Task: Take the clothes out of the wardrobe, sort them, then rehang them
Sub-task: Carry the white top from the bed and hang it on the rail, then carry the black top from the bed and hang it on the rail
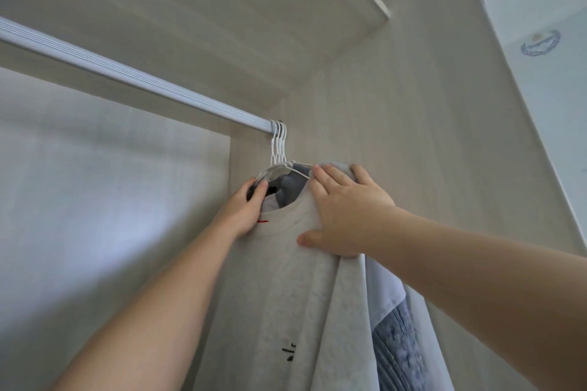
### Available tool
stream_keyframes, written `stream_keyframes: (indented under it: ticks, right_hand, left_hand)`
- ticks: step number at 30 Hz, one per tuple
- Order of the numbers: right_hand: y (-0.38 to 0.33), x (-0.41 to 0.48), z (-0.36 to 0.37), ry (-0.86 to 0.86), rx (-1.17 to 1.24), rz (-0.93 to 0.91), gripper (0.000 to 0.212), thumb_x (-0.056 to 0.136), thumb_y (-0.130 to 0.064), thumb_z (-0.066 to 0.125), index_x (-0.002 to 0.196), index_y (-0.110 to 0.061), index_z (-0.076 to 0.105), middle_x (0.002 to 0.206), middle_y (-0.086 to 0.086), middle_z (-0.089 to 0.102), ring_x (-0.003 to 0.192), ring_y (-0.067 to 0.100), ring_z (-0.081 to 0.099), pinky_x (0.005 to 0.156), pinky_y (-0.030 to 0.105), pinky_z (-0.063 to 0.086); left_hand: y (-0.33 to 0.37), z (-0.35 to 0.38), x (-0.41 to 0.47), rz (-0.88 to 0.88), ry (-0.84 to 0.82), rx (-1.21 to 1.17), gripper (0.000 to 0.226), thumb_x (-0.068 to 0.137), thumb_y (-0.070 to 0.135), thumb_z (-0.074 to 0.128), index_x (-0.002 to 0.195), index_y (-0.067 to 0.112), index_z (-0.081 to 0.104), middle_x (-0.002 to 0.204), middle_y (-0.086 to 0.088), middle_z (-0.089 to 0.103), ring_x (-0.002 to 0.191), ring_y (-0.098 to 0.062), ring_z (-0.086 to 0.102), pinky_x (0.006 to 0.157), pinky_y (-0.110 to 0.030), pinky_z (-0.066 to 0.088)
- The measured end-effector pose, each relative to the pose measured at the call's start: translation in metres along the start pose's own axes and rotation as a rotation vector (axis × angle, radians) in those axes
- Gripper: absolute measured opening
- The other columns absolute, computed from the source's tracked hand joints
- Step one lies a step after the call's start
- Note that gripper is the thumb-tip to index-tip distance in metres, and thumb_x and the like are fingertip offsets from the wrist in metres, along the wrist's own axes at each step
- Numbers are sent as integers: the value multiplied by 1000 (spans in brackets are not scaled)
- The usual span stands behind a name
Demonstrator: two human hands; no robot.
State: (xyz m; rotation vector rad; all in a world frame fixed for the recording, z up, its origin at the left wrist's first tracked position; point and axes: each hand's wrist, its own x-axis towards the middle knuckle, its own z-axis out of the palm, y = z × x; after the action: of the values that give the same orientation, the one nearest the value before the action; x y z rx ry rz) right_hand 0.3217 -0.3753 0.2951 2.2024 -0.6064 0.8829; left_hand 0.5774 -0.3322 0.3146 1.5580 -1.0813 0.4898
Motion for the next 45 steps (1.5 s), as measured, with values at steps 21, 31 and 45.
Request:
stream_keyframes:
  ticks: [21,31,45]
  right_hand:
    - [72,-174,-48,126,285,-33,69,94,-63,29,155,-34,13,163,-9,10,149,12,7,117,35,7]
    - [168,-387,-58,-3,106,145,69,95,-65,16,156,-34,5,165,-8,1,151,17,-7,120,53,2]
    - [295,-698,-73,-347,-70,600,75,91,-70,16,154,-36,-7,164,-8,-8,150,19,-11,116,56,-11]
  left_hand:
    - [168,-23,-191,584,62,292,70,90,64,33,154,36,31,165,-3,22,152,-23,15,123,-37,13]
    - [285,78,-335,797,-140,228,66,96,62,32,157,38,21,168,4,9,154,-21,-4,123,-41,8]
    - [380,339,-580,593,-628,-85,70,91,74,21,154,49,3,167,12,-8,152,-16,-15,122,-54,-3]
